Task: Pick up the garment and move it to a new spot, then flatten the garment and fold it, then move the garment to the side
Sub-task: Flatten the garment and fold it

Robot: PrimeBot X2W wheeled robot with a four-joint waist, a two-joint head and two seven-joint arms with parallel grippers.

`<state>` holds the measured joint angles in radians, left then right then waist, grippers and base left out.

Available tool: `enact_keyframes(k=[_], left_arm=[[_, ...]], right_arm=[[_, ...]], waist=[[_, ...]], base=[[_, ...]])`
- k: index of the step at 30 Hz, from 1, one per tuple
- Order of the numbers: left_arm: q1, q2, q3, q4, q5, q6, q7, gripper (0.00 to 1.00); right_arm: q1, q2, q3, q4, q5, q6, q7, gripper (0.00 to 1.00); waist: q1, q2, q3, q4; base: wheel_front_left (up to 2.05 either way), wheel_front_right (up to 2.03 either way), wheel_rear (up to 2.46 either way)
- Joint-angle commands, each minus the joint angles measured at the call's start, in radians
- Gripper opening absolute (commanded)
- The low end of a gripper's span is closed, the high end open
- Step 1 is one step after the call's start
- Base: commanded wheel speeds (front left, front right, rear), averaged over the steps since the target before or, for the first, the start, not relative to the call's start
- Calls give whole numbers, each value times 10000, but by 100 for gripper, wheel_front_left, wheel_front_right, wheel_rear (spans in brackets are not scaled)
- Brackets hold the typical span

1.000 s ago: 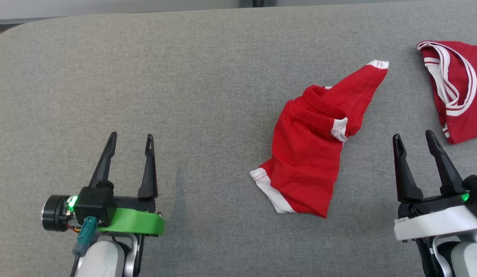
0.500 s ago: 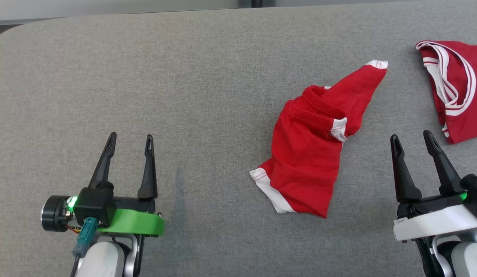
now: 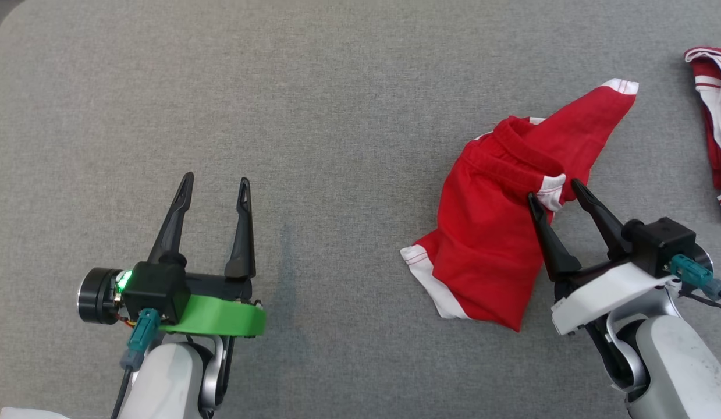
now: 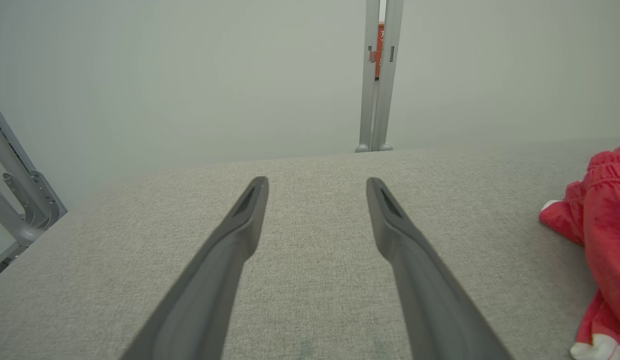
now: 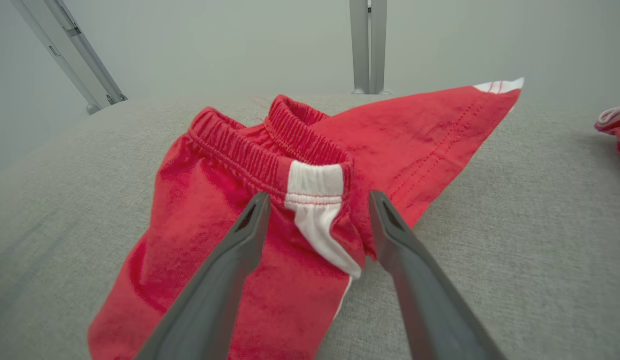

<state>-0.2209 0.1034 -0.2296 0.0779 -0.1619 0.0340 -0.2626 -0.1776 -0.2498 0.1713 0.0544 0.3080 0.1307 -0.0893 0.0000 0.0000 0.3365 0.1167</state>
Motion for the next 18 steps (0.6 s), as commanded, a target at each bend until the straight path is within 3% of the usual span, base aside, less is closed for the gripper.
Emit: enact_keyframes(k=[1,2,3,4,13,18], left_arm=[[-178,-46,-2,22,4,-59,-26,100],[-192,-62,-10,36,9,-60,-27,100],[-192,-71,-7,54,14,-77,-26,100],[-195,-77,6,58,18,-82,-26,100],[-40,-115,191,75,117,-54,-26,100],[-60,-141,221,113,156,-103,-23,100]], right_arm=[[-285,-93,89,244,77,1,-30,100],[-405,-106,120,381,93,1,-73,100],[-510,-119,190,502,146,1,-96,42],[-581,-133,249,521,204,1,-137,0],[-1059,-41,1764,-643,352,1,-367,0],[-2091,575,3319,-1190,722,1,-427,0]], waist=[[0,0,185,187],[0,0,191,215],[0,0,188,243],[0,0,184,258],[0,0,32,111],[0,0,-5,16]], base=[[0,0,0],[0,0,0],[0,0,0],[0,0,0],[0,0,0],[0,0,0]])
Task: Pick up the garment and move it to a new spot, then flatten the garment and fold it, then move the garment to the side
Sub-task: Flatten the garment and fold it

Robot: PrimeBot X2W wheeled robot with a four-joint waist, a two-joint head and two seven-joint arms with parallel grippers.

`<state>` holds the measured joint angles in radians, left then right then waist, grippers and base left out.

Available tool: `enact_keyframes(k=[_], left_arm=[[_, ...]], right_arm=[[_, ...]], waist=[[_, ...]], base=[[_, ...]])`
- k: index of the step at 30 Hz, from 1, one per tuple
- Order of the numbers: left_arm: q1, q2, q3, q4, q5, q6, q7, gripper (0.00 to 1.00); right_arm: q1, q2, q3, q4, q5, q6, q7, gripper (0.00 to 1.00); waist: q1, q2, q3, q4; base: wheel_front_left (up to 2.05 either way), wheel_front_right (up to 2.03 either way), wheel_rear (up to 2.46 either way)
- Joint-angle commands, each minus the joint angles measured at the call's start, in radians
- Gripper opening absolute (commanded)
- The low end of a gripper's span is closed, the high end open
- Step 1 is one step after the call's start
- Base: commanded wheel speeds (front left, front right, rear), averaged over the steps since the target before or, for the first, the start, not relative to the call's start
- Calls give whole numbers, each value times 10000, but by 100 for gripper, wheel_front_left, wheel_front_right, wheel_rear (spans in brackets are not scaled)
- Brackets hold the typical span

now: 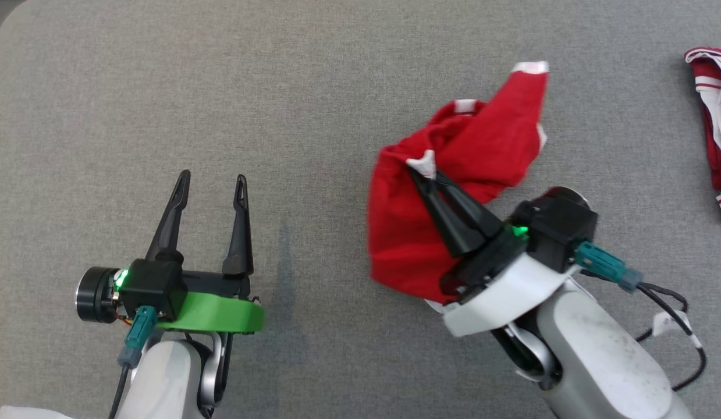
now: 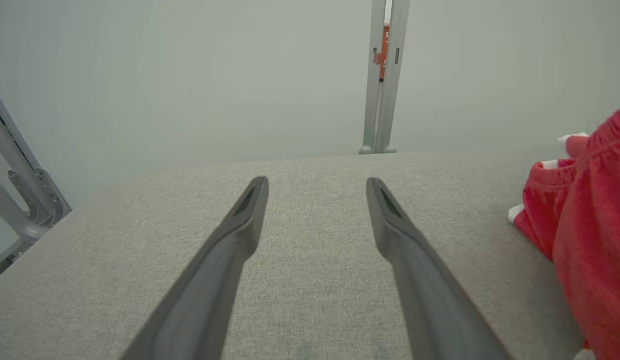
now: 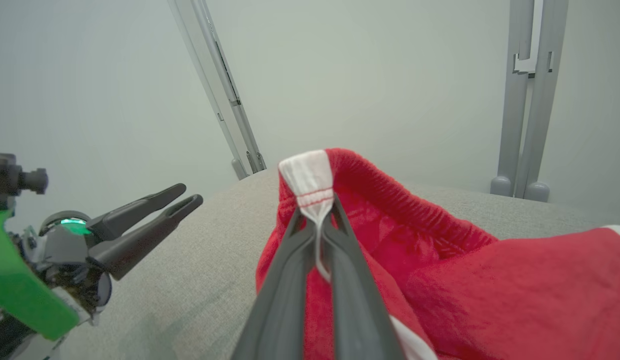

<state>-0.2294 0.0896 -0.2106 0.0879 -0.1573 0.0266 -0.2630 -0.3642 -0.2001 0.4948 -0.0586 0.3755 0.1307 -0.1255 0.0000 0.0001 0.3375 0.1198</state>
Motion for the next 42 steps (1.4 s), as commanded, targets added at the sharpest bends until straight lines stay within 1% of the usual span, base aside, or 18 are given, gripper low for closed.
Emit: enact_keyframes(k=[1,4,6,8,11,13,17,26,30,33,34,35,36,42], left_arm=[[24,-6,38,23,114,-35,-11,100],[44,-37,13,62,108,-67,-11,100],[54,-58,-12,105,105,-78,-11,100],[79,-77,-16,131,114,-74,-11,100],[104,-111,-38,132,126,-72,-11,100],[130,-128,-21,102,129,-54,-11,100],[209,-121,58,53,141,-38,-11,100],[149,-41,100,29,219,-161,-11,100],[140,0,75,19,274,-212,-11,100],[176,25,109,2,262,-201,-11,100],[206,34,126,-7,264,-191,-11,100],[238,38,138,-6,263,-184,-11,100],[284,44,153,3,257,-173,-11,100],[512,107,288,60,184,-73,-11,100]], right_arm=[[-476,248,315,-80,135,1,-120,0],[-1374,776,1100,40,330,1,-338,0],[-1874,1039,1338,185,515,1,-569,0],[-2211,1221,1289,396,660,1,-744,0],[-2249,1355,802,829,730,1,-917,0],[-1941,1404,380,1156,724,2,-999,0],[-1171,1403,-810,1706,612,1,-1147,0],[823,1452,-4732,2161,460,2,-1373,0],[1605,1467,-5726,2351,587,1,-1396,0],[1994,1484,-5882,2467,616,1,-1388,0],[2085,1484,-5788,2454,527,1,-1387,47],[2146,1486,-5728,2389,420,1,-1387,96],[2224,1476,-5658,2268,219,1,-1389,100],[2841,1060,-5394,1036,-804,1,-1397,100]], waist=[[0,-1,-24,-25],[0,-1,-65,-33],[0,-1,-119,-4],[0,-1,-156,15],[0,-1,-189,72],[0,-1,-183,77],[0,-1,-117,-63],[0,-1,20,-590],[0,-1,70,-731],[0,-1,94,-825],[0,-1,86,-861],[0,-1,73,-883],[0,-1,42,-907],[0,-1,-326,-972]], base=[[0,0,0],[0,0,0],[0,0,0],[0,0,0],[0,0,0],[0,0,0],[0,0,0],[0,0,0],[0,0,0],[0,0,0],[0,0,0],[0,0,0],[0,0,0],[0,0,0]])
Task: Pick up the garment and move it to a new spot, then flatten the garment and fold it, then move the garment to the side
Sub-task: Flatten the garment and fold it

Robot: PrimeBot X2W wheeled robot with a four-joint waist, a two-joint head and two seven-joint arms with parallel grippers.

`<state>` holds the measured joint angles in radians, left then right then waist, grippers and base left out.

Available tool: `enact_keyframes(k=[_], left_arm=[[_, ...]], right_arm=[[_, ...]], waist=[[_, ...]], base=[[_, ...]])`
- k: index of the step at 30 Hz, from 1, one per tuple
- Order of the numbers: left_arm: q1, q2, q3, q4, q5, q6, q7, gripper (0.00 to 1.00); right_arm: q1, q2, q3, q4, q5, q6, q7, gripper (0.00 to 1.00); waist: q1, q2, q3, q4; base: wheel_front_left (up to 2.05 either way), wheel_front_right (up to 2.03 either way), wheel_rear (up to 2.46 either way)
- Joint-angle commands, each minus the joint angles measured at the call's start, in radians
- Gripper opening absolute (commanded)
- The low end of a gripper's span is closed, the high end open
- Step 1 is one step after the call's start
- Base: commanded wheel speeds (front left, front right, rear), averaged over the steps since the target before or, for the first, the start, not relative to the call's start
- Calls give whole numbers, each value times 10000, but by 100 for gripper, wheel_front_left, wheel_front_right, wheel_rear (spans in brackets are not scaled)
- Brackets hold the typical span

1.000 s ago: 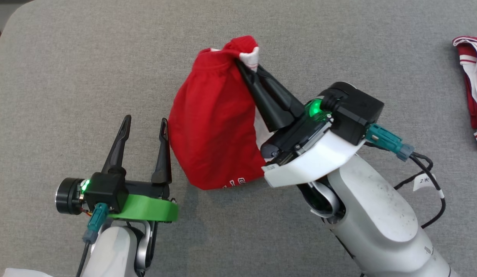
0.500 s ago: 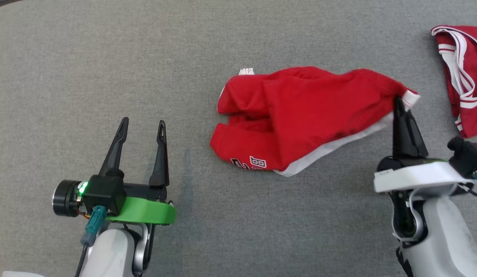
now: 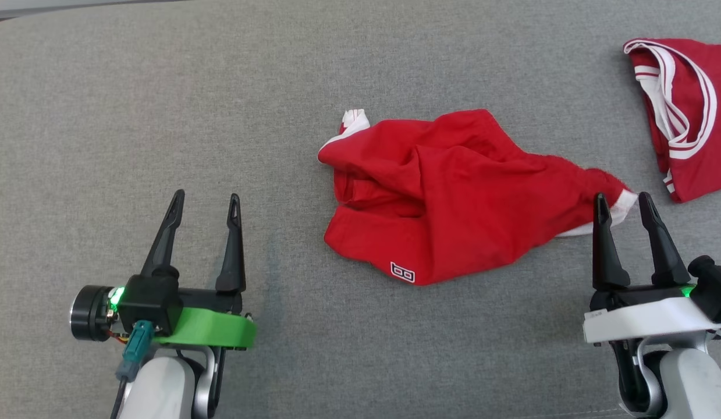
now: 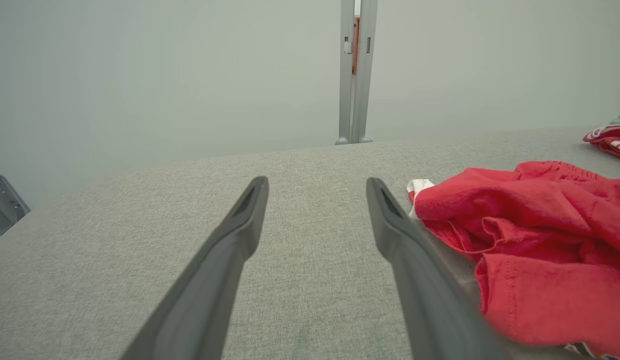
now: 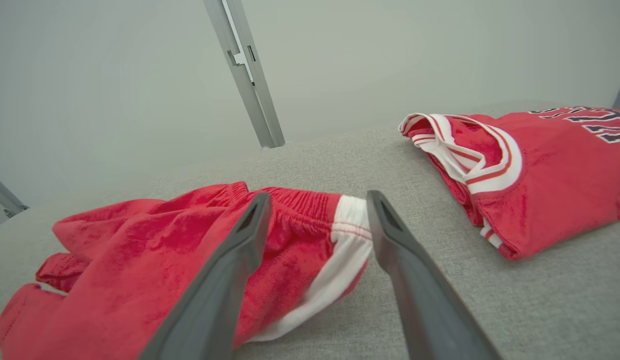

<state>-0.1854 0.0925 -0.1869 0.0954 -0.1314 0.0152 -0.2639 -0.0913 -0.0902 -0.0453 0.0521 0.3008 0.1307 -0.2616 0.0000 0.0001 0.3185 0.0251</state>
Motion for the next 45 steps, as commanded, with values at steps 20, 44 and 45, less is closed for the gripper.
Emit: enact_keyframes(k=[20,44,45], left_arm=[[1229,421,168,-316,-182,367,189,100],[-994,199,-2514,407,-943,-1349,2846,100],[-1091,229,-2589,549,-1021,-1371,2971,100]], right_arm=[[1633,-333,629,-2731,-827,1,1365,100],[969,-219,803,-2740,-839,1,1411,100],[934,-212,816,-2713,-834,1,1412,100]], waist=[[0,-1,-1295,162],[0,-1,148,-96],[0,-1,185,-139]], base=[[0,0,0],[0,0,0],[0,0,0]])
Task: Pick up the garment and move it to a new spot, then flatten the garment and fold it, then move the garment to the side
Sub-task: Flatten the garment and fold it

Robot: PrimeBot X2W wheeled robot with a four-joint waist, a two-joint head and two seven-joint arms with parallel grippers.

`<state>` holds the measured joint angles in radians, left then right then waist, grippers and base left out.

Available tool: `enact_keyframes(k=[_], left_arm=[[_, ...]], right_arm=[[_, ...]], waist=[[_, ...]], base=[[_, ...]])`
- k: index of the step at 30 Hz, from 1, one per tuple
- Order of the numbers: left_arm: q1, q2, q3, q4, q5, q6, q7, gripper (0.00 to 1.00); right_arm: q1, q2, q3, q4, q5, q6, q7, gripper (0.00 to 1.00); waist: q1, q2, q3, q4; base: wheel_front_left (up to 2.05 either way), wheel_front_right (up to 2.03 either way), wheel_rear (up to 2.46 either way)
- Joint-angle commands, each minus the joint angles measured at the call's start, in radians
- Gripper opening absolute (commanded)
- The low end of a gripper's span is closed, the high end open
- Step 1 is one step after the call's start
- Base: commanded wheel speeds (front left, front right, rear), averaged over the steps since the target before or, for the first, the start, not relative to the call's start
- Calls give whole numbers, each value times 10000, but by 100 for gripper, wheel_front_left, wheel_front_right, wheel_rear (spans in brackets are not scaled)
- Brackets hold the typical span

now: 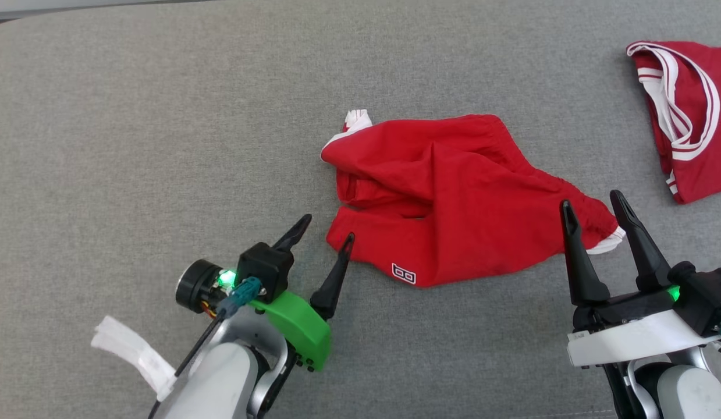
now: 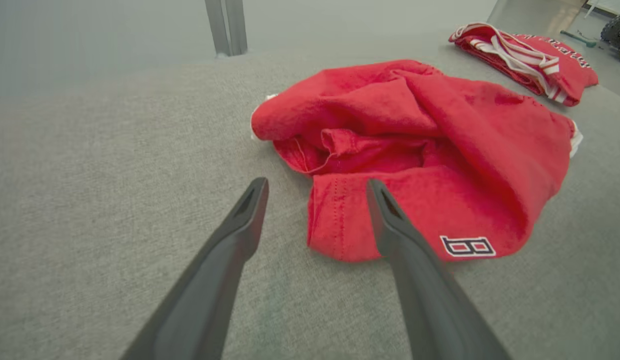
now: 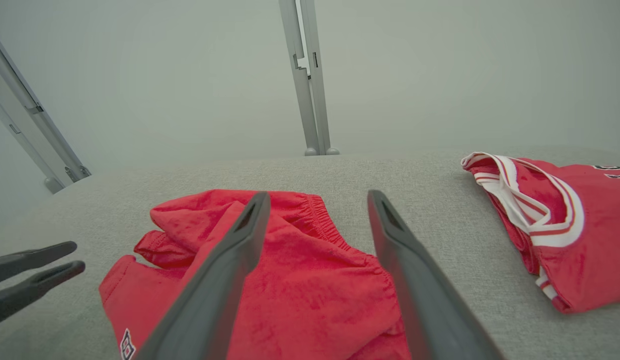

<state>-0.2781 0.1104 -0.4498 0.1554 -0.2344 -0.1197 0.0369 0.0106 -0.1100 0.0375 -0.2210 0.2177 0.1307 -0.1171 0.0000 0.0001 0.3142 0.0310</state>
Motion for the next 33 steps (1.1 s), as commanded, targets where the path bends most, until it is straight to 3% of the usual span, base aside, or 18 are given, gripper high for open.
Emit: enact_keyframes(k=[1,6,7,8,9,16,25,33], left_arm=[[-305,68,-84,204,-215,-41,158,100],[-801,279,-622,1007,-848,-104,661,100],[-921,331,-809,1055,-1056,-112,675,71],[-1019,384,-944,1049,-1195,-113,682,12],[-1059,434,-1087,1000,-1459,-111,702,0],[-917,986,-1109,-63,-2139,-101,374,0],[-736,1276,-495,-1998,-2410,412,409,0],[-1970,1059,-8,-1506,-2509,629,343,0]], right_arm=[[-139,6,-2,62,6,1,-51,100],[-212,49,4,198,44,1,-152,100],[-219,52,4,238,51,1,-167,100],[-231,55,4,268,53,1,-176,100],[-247,63,4,295,60,1,-195,100],[-216,136,-111,433,110,1,-272,100],[-357,205,-137,508,227,1,-334,100],[-692,293,-92,500,236,1,-446,100]], waist=[[0,-1,303,-275],[0,-1,440,-473],[0,-1,446,-504],[0,-1,446,-525],[0,-1,443,-546],[0,-1,337,-501],[0,-1,371,-496],[0,-1,903,-1045]], base=[[0,0,0],[0,0,0],[0,0,0],[0,0,0],[0,0,0],[0,0,0],[0,0,0],[0,0,0]])
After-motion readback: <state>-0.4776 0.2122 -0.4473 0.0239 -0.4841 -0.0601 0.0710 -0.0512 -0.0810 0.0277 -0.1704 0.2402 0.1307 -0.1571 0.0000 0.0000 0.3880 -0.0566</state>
